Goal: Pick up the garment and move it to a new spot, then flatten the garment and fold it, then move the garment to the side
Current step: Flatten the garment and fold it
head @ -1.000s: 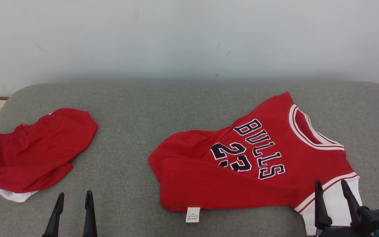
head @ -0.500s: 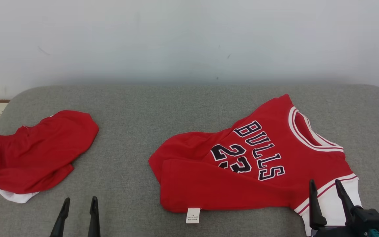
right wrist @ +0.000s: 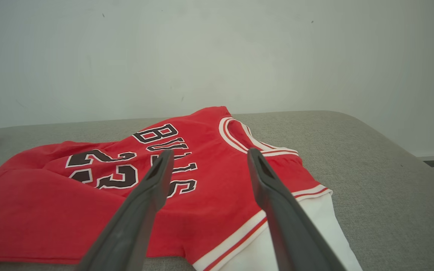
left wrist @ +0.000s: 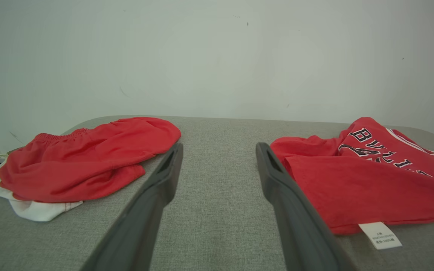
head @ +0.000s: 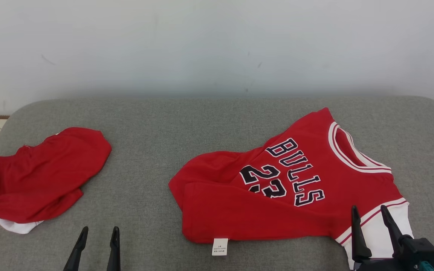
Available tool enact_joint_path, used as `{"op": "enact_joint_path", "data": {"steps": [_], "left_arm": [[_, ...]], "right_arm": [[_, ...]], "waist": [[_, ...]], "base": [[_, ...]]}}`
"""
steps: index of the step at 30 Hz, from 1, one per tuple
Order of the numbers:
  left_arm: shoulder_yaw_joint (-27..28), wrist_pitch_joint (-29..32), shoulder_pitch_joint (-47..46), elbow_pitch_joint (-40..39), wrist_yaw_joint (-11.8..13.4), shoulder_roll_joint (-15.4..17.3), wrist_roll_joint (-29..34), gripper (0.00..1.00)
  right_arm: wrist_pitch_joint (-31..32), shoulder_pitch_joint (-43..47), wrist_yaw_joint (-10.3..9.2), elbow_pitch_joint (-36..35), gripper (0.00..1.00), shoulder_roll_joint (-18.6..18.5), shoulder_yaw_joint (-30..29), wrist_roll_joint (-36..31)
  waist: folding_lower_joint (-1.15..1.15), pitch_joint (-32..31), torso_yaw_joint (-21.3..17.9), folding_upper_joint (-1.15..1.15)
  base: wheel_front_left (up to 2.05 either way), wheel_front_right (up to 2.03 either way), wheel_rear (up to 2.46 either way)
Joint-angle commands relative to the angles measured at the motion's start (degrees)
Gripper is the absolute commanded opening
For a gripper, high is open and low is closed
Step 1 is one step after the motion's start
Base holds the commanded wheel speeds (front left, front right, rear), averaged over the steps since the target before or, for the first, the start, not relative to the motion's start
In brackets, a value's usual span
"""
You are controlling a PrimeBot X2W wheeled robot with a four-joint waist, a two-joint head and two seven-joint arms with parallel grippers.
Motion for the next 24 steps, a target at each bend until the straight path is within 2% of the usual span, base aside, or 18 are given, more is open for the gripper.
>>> {"op": "enact_joint_path", "data": {"steps": [1,24], "left_arm": [[0.2,-0.3,-0.2,0.2,0.0,0.1,0.2,1.0],[0.6,-0.3,-1.1,1.1,-0.2,-0.1,0.5,1.0]], "right_arm": [[0.0,-0.2,-0.06,0.2,1.0,-0.2,0.2,0.1],[0.0,-0.1,-0.06,0.1,1.0,-0.3,0.7,0.4]], "waist": [[0.0,0.0,0.0,0.0],[0.0,0.2,-0.7,0.0]], "base": [[0.0,0.0,0.0],[0.0,0.0,0.0]]}}
